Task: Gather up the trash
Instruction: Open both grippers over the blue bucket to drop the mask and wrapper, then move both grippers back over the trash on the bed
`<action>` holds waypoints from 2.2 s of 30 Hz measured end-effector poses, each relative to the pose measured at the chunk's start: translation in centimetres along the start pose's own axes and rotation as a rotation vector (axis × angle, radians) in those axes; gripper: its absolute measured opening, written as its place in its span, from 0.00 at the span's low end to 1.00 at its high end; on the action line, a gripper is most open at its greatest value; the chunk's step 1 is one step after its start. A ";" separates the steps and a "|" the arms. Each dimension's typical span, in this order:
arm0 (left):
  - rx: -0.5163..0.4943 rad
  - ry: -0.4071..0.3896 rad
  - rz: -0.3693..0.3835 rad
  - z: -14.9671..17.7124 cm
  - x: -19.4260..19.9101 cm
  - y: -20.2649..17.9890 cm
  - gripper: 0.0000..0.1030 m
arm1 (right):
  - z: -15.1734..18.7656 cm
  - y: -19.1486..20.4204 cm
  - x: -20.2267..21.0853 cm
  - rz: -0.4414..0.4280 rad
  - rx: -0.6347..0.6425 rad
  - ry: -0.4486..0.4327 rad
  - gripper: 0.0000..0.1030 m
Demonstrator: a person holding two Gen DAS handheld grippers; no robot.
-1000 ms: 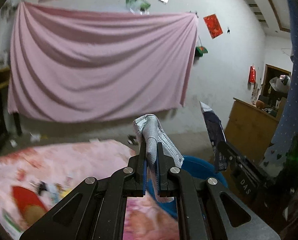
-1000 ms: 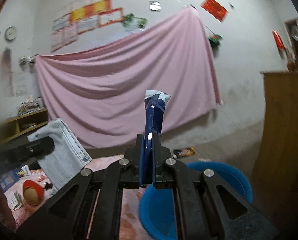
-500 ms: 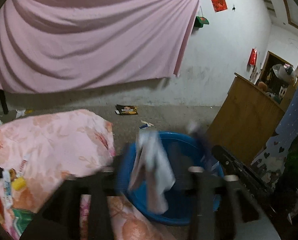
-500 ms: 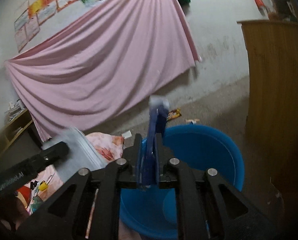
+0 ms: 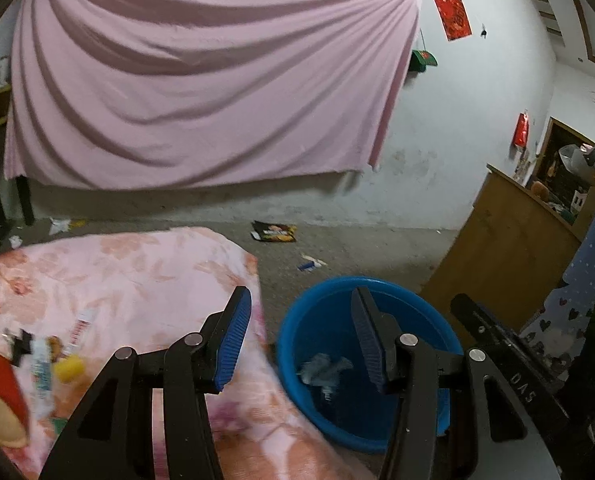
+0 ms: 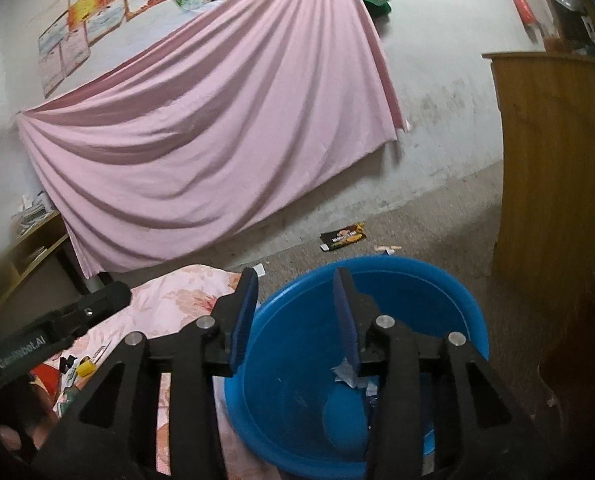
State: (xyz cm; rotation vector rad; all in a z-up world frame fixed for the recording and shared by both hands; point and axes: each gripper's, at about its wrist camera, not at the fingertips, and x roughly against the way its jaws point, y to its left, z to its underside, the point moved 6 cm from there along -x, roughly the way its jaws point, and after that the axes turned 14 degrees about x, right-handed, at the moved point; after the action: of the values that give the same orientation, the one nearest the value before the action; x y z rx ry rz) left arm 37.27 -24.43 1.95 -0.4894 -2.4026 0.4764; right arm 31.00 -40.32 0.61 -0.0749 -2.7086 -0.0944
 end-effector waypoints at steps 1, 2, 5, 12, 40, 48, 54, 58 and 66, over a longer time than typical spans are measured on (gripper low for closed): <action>-0.004 -0.016 -0.010 -0.2 0.7 0.4 0.45 | -0.1 0.0 0.0 -0.005 0.003 -0.010 0.66; -0.006 -0.031 -0.018 -0.4 1.3 0.7 0.45 | -0.3 0.3 0.2 -0.010 0.009 -0.022 0.68; -0.013 -0.072 -0.038 -0.8 3.0 1.8 0.53 | -0.9 1.3 0.8 -0.026 0.031 -0.057 0.71; -0.013 -0.185 -0.108 -1.3 8.2 5.2 0.59 | -2.3 4.5 3.2 -0.082 0.067 -0.174 0.85; 0.085 -0.523 -0.359 3.6 24.5 19.1 0.98 | -1.8 20.0 7.9 -0.319 0.329 -0.395 1.00; 0.110 -0.418 -0.407 6.5 23.5 22.0 0.98 | 0.4 23.2 6.0 -0.357 0.466 -0.252 1.00; 0.141 -0.266 -0.421 7.4 20.9 24.2 0.98 | 2.0 24.0 2.8 -0.376 0.499 -0.070 1.00; 0.148 -0.170 -0.423 8.0 18.8 24.8 0.98 | 3.5 24.8 0.2 -0.394 0.528 0.079 1.00; 0.180 -0.029 -0.394 8.7 16.1 26.0 0.97 | 6.7 26.8 -3.3 -0.419 0.623 0.303 1.00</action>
State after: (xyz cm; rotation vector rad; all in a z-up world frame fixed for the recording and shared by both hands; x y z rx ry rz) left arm 25.72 3.53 -7.84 0.0717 -2.3752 0.5162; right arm 33.00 -13.27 -5.39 0.6340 -2.2930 0.5649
